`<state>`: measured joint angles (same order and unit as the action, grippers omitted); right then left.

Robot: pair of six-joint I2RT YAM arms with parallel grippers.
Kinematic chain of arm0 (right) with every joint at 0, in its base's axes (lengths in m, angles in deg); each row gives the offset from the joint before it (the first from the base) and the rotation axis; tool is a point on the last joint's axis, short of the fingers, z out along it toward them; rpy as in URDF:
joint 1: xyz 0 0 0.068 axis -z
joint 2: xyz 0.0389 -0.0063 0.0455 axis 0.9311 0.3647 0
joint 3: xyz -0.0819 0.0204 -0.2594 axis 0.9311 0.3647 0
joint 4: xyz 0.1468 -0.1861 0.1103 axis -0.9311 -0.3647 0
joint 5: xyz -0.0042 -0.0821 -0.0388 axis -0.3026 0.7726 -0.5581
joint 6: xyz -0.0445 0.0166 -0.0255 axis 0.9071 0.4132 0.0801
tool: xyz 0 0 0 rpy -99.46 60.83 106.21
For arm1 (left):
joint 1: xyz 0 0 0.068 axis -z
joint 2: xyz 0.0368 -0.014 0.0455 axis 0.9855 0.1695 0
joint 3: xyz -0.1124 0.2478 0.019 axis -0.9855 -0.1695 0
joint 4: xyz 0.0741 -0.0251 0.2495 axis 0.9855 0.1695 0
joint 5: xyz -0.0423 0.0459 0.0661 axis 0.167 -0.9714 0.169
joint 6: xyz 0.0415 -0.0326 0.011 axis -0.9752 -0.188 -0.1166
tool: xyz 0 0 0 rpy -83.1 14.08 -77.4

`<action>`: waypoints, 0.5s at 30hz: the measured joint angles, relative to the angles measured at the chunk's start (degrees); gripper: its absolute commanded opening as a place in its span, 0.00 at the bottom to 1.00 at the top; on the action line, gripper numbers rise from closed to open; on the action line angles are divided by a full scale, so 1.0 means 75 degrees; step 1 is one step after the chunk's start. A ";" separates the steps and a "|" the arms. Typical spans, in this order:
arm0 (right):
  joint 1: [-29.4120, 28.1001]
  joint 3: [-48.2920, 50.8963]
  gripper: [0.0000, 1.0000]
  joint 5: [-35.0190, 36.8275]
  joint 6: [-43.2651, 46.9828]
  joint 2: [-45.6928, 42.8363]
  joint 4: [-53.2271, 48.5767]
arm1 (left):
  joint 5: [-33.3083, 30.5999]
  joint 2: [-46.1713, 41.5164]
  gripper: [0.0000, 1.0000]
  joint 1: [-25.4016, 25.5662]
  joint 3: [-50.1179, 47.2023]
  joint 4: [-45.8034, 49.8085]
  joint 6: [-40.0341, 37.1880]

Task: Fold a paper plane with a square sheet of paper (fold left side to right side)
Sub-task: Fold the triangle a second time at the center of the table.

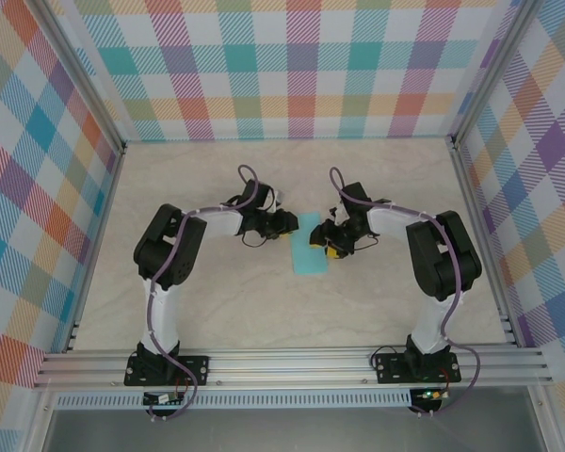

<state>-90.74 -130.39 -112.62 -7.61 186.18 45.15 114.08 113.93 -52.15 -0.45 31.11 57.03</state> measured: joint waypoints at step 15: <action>0.0003 -0.0592 0.42 -0.0085 -0.0262 -0.0003 -0.0079 | -0.2090 -0.3864 0.66 0.2183 -0.1757 0.0807 -0.2483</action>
<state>-90.72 -134.83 -113.26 -9.57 186.16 44.56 98.41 84.94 -35.77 -13.63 37.17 38.41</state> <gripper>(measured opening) 0.420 0.639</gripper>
